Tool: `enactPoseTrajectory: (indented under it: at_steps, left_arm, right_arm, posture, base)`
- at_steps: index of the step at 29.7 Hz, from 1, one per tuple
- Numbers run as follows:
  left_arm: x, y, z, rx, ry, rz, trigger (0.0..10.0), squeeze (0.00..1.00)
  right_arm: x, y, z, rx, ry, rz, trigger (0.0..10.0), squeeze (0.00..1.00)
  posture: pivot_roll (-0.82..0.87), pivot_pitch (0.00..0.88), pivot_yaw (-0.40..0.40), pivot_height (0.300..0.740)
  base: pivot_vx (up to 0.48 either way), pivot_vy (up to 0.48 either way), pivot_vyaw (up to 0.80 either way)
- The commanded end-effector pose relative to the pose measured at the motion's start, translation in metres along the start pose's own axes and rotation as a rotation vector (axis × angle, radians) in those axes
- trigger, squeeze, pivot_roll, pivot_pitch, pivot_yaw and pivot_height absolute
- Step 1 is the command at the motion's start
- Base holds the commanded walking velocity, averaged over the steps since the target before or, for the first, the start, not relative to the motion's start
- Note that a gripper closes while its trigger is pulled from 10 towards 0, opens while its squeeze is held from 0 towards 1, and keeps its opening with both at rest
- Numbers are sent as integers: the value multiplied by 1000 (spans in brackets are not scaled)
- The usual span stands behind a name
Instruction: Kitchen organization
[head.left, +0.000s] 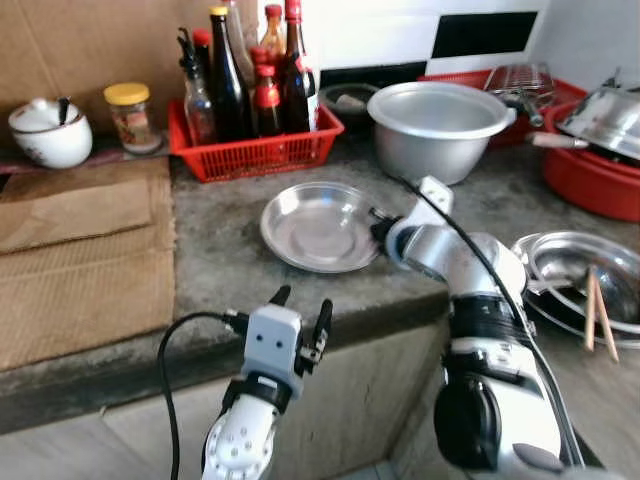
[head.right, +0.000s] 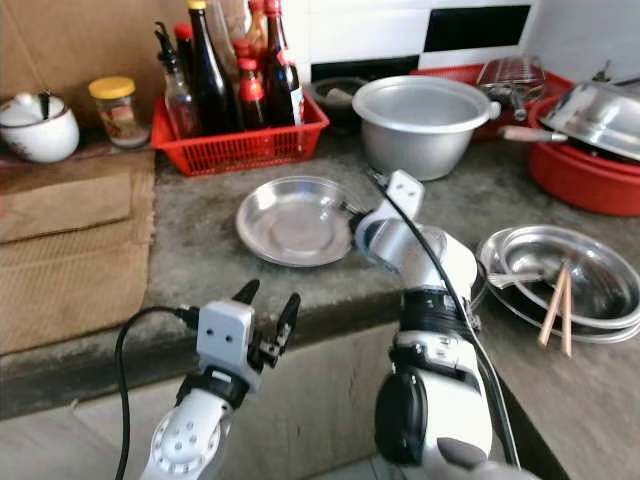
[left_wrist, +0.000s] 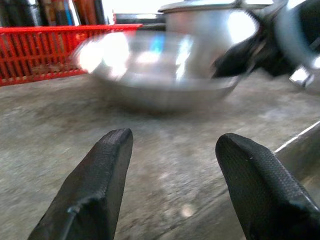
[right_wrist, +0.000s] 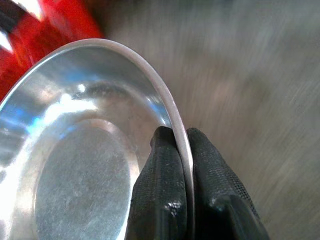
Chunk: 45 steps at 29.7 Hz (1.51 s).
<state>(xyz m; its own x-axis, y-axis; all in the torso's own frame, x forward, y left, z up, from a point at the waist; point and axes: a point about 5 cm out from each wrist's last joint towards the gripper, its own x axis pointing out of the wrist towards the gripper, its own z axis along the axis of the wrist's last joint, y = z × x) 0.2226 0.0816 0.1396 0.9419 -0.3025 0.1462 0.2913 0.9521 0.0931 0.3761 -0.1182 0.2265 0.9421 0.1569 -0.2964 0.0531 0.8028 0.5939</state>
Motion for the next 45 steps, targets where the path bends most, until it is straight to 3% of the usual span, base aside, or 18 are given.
enactPoseTrajectory:
  at_steps: [1, 7, 8, 9, 11, 17, 24, 45]
  left_arm:
    - [1, -1, 0, 2, -2, -5, 10000, 0]
    - [1, -1, 0, 1, -3, -7, 10000, 0]
    - [1, 0, 1, 1, -5, -8, 10000, 0]
    - [1, 0, 1, 1, -5, -8, 10000, 0]
    - [1, 0, 1, 1, -7, -7, 10000, 0]
    - [3, -1, 5, -11, -26, -14, 10000, 0]
    - [4, 0, 7, -7, -37, -12, 10000, 0]
    - [3, 0, 5, -6, -27, -12, 10000, 0]
  right_arm:
    - [-10, 13, -10, 0, -91, 108, 0, 0]
    - [-22, 11, -9, -79, -259, 109, 0, 0]
    - [-32, 14, -9, -193, -355, 148, 0, 0]
    - [-32, 14, -9, -193, -355, 148, 0, 0]
    - [-42, 19, -9, -306, -437, 194, 0, 0]
    - [-61, 33, -13, -463, -586, 282, 0, 0]
    - [-69, 48, -19, -529, -654, 368, 0, 0]
    - [-74, 55, -22, -621, -719, 408, 0, 0]
  posture:
    - [45, 48, -63, 740]
    - [47, 41, -56, 740]
    - [46, 37, -51, 740]
    - [46, 37, -51, 740]
    - [46, 34, -50, 740]
    - [46, 28, -44, 740]
    - [46, 38, -41, 740]
    - [40, 49, -39, 740]
  base:
    - [0, 0, 0]
    - [0, 0, 0]
    - [0, 0, 0]
    - [0, 0, 0]
    - [0, 0, 0]
    - [0, 0, 0]
    - [0, 0, 0]
    - [-61, 0, 0]
